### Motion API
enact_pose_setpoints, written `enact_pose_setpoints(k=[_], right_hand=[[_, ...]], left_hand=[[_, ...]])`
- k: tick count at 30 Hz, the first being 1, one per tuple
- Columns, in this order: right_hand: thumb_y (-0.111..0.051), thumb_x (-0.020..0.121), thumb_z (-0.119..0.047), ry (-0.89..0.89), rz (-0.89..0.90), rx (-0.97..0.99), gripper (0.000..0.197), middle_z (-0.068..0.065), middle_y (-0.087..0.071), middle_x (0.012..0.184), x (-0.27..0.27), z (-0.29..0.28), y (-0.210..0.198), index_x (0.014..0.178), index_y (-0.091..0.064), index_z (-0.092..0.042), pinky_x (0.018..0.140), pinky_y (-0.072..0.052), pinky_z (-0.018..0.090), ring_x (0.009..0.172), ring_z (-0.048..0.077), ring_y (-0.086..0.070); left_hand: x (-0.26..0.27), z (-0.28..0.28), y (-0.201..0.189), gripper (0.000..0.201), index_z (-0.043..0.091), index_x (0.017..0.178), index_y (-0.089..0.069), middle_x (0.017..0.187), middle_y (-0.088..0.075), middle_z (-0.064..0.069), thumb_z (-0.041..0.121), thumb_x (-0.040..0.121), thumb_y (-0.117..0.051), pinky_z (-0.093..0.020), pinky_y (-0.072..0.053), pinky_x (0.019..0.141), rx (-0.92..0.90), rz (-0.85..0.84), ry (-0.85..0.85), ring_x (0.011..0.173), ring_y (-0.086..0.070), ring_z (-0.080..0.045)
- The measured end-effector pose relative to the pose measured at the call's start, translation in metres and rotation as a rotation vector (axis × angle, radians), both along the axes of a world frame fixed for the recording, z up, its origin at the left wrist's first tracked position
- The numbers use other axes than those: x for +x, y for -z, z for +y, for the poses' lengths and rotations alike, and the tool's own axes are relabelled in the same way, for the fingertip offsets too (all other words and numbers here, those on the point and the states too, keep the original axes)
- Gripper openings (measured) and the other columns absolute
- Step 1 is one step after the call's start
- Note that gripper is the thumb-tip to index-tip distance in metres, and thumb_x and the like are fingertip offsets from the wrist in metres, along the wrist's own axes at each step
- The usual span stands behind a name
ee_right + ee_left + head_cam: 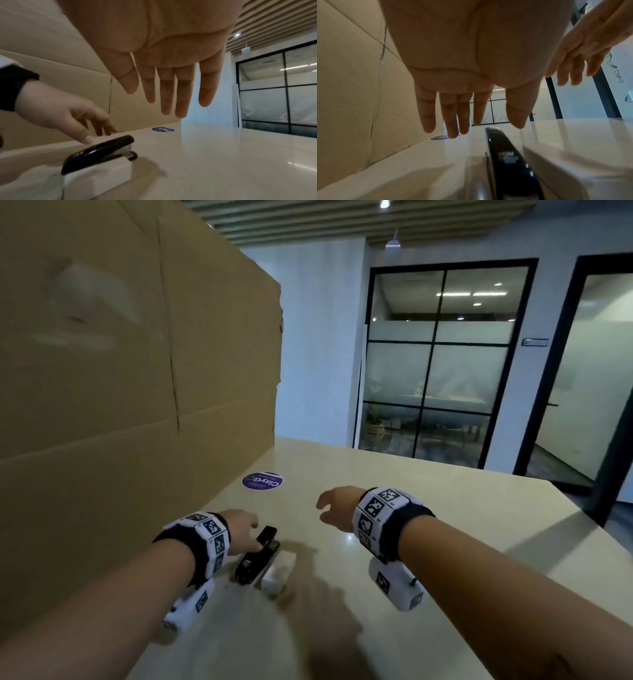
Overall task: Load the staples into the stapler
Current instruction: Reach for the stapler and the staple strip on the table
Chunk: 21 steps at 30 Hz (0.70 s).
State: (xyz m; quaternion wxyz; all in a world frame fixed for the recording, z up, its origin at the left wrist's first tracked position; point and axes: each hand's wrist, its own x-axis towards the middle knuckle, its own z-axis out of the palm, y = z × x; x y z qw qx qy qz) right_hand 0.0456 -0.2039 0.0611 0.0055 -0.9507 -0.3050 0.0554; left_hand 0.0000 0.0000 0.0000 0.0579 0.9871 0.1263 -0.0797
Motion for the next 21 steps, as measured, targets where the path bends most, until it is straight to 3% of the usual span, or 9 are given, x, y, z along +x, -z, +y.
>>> enact_pose_setpoints(k=[2, 6, 9, 12, 17, 19, 21], right_hand=[[-0.041, 0.099, -0.026, 0.008, 0.045, -0.026, 0.043, 0.005, -0.048, 0.145, 0.002, 0.005, 0.009, 0.141, -0.044, -0.017, 0.106, -0.039, 0.034, 0.131, 0.026, -0.047], [-0.041, 0.099, -0.028, -0.006, 0.093, -0.081, 0.043, 0.004, -0.047, 0.146, 0.006, 0.013, 0.026, 0.141, -0.043, -0.019, 0.107, -0.038, 0.036, 0.132, 0.025, -0.046], [-0.04, 0.1, -0.027, -0.005, 0.108, -0.096, 0.043, 0.004, -0.047, 0.146, 0.008, 0.014, 0.033, 0.142, -0.042, -0.018, 0.108, -0.038, 0.036, 0.132, 0.025, -0.046], [-0.04, 0.1, -0.028, -0.007, 0.117, -0.109, 0.043, 0.004, -0.046, 0.147, 0.009, 0.011, 0.039, 0.142, -0.042, -0.018, 0.108, -0.037, 0.036, 0.133, 0.025, -0.045], [-0.041, 0.099, -0.028, 0.009, 0.148, -0.096, 0.042, 0.004, -0.048, 0.145, 0.009, 0.0, 0.051, 0.141, -0.044, -0.02, 0.106, -0.039, 0.035, 0.131, 0.025, -0.047], [-0.041, 0.099, -0.029, 0.021, 0.162, -0.099, 0.042, 0.003, -0.049, 0.145, 0.008, -0.006, 0.056, 0.14, -0.044, -0.021, 0.106, -0.039, 0.036, 0.131, 0.025, -0.047], [-0.042, 0.099, -0.03, 0.032, 0.172, -0.108, 0.042, 0.003, -0.048, 0.145, 0.007, -0.013, 0.061, 0.14, -0.044, -0.021, 0.107, -0.039, 0.036, 0.131, 0.025, -0.047]], left_hand=[[0.001, -0.002, 0.008, 0.065, 0.013, 0.138, -0.043, 0.137, -0.053, -0.007, 0.049, 0.086, -0.058, -0.034, -0.043, 0.1, -0.006, 0.055, -0.028, 0.122, -0.053, -0.025], [0.007, -0.002, 0.022, 0.059, 0.011, 0.124, -0.052, 0.121, -0.061, -0.008, 0.052, 0.083, -0.06, -0.031, -0.043, 0.083, -0.021, 0.09, -0.073, 0.094, -0.054, -0.022], [0.013, -0.002, 0.03, 0.044, 0.011, 0.109, -0.058, 0.097, -0.062, -0.006, 0.045, 0.081, -0.062, -0.03, -0.044, 0.075, -0.023, 0.089, -0.082, 0.084, -0.056, -0.024], [0.018, -0.005, 0.032, 0.026, 0.012, 0.091, -0.058, 0.086, -0.061, -0.007, 0.036, 0.08, -0.059, -0.028, -0.042, 0.067, -0.001, 0.102, -0.077, 0.075, -0.056, -0.025], [0.019, -0.011, 0.024, 0.027, 0.01, 0.097, -0.057, 0.084, -0.057, -0.004, 0.034, 0.084, -0.055, -0.028, -0.041, 0.067, 0.123, 0.151, -0.027, 0.076, -0.054, -0.023], [0.018, -0.013, 0.016, 0.033, 0.01, 0.106, -0.058, 0.09, -0.058, -0.005, 0.035, 0.085, -0.055, -0.028, -0.042, 0.068, 0.141, 0.123, 0.002, 0.079, -0.055, -0.024], [0.016, -0.015, 0.006, 0.03, 0.014, 0.103, -0.055, 0.091, -0.059, -0.004, 0.037, 0.084, -0.054, -0.029, -0.043, 0.07, 0.149, 0.059, 0.039, 0.08, -0.057, -0.024]])
